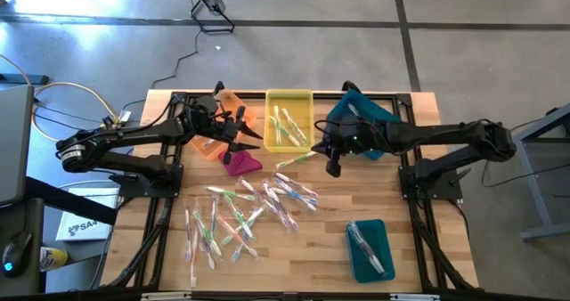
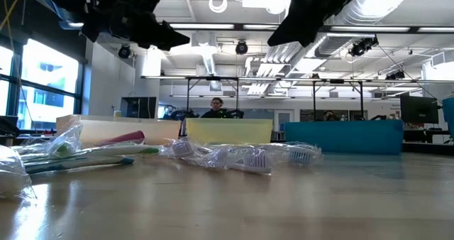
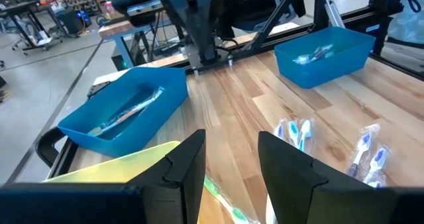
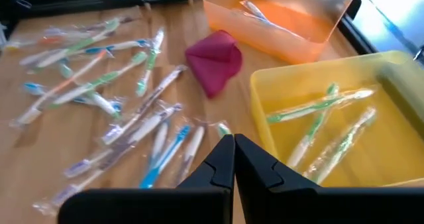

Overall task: Pick & Place Toothbrushes
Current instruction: Put the purple toothbrush into the bottom blue bin

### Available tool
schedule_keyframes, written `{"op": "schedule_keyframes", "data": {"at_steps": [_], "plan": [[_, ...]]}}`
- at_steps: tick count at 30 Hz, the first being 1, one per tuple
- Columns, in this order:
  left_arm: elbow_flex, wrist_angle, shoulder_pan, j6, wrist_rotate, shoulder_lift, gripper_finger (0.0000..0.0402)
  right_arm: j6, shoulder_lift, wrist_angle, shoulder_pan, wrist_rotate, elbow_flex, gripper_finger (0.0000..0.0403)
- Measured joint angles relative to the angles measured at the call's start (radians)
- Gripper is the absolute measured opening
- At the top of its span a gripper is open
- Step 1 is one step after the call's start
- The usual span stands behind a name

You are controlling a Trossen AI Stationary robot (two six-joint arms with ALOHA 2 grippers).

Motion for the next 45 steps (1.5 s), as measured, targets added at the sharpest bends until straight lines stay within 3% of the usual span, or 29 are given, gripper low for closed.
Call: {"op": "schedule_keyframes", "data": {"at_steps": [16,25,37,45], "plan": [[0.0,-0.055,0.0,0.013,0.0,0.0,0.0134,0.184,0.001,0.009,0.122,0.182,0.0,0.0003],[0.0,-0.059,0.0,0.016,-0.001,0.0,0.0134,0.242,0.022,0.075,0.171,0.192,0.0,0.0002],[0.0,-0.069,0.0,0.016,-0.003,0.0,0.0134,0.242,0.207,0.13,0.218,0.208,0.006,0.0002],[0.0,-0.069,0.0,0.016,-0.003,0.0,0.0134,0.218,0.326,0.018,0.26,0.212,0.154,0.0002]]}}
